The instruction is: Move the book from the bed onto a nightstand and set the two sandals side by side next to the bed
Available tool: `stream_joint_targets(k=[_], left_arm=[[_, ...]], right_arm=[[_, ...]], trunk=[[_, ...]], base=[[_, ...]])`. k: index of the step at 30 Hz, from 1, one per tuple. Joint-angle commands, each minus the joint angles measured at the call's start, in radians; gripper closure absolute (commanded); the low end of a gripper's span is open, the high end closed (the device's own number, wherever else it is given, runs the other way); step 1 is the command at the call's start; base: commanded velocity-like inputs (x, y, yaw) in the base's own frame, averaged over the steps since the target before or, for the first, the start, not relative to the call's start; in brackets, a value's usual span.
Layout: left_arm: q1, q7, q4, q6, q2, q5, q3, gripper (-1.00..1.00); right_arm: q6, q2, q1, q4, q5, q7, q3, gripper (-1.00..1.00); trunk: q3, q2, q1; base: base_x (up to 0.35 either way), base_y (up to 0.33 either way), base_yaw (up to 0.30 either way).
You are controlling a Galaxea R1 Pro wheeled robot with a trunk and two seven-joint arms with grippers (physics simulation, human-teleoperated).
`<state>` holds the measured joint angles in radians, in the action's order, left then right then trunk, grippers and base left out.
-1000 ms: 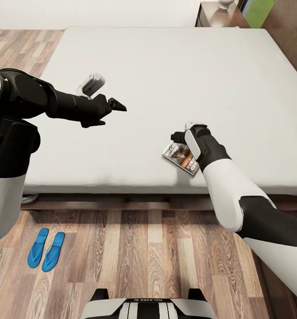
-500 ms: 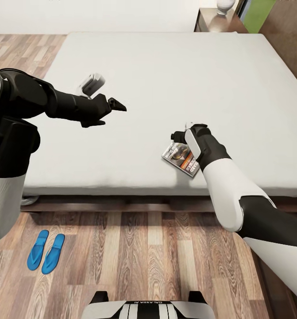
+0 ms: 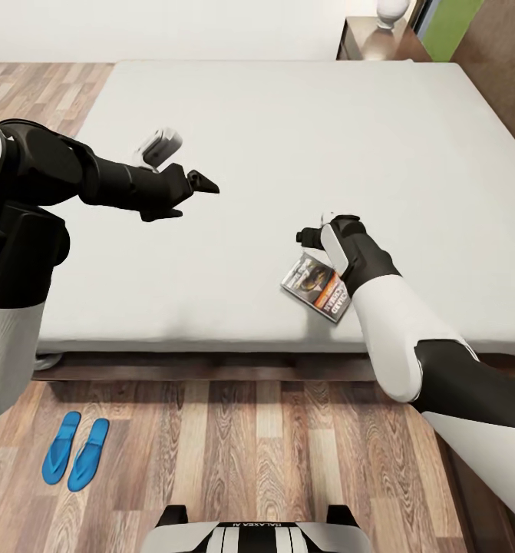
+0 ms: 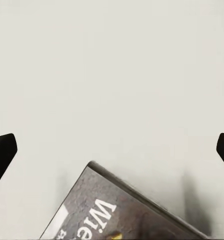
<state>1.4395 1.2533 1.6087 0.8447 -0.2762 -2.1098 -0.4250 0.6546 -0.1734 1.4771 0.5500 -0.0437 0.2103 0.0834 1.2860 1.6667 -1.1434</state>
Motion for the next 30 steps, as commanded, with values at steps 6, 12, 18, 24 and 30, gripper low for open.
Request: stream_joint_targets(k=[6, 12, 18, 24, 30], left_arm=[[-0.013, 0.010, 0.000, 0.005, -0.001, -0.007, 0.001, -1.00], [-0.029, 0.011, 0.000, 0.005, -0.007, -0.007, 0.002, -1.00], [-0.041, 0.010, 0.000, 0.005, -0.015, -0.009, -0.002, -1.00], [-0.073, 0.010, 0.000, 0.005, -0.019, -0.010, -0.007, -1.00], [-0.091, 0.010, 0.000, 0.007, -0.023, -0.010, -0.012, -1.00]], right_arm=[[0.117, -0.001, -0.009, 0.124, -0.005, 0.005, 0.007, -1.00], [0.341, -0.001, -0.046, 0.421, -0.007, 0.001, 0.010, -1.00], [0.393, -0.001, -0.110, 0.596, -0.005, 0.000, 0.006, -1.00], [0.393, -0.001, -0.190, 0.701, -0.006, 0.000, 0.000, -1.00], [0.393, -0.001, -0.249, 0.784, -0.004, 0.000, -0.049, -1.00]], trunk=[[-0.004, 0.000, 0.000], [-0.012, 0.000, 0.000], [-0.020, 0.000, 0.000], [-0.030, 0.000, 0.000], [-0.039, 0.000, 0.000]], base=[[0.180, 0.000, -0.087], [0.057, 0.000, -0.093], [0.017, 0.000, -0.096], [0.004, 0.000, -0.120], [0.001, 0.000, -0.112]])
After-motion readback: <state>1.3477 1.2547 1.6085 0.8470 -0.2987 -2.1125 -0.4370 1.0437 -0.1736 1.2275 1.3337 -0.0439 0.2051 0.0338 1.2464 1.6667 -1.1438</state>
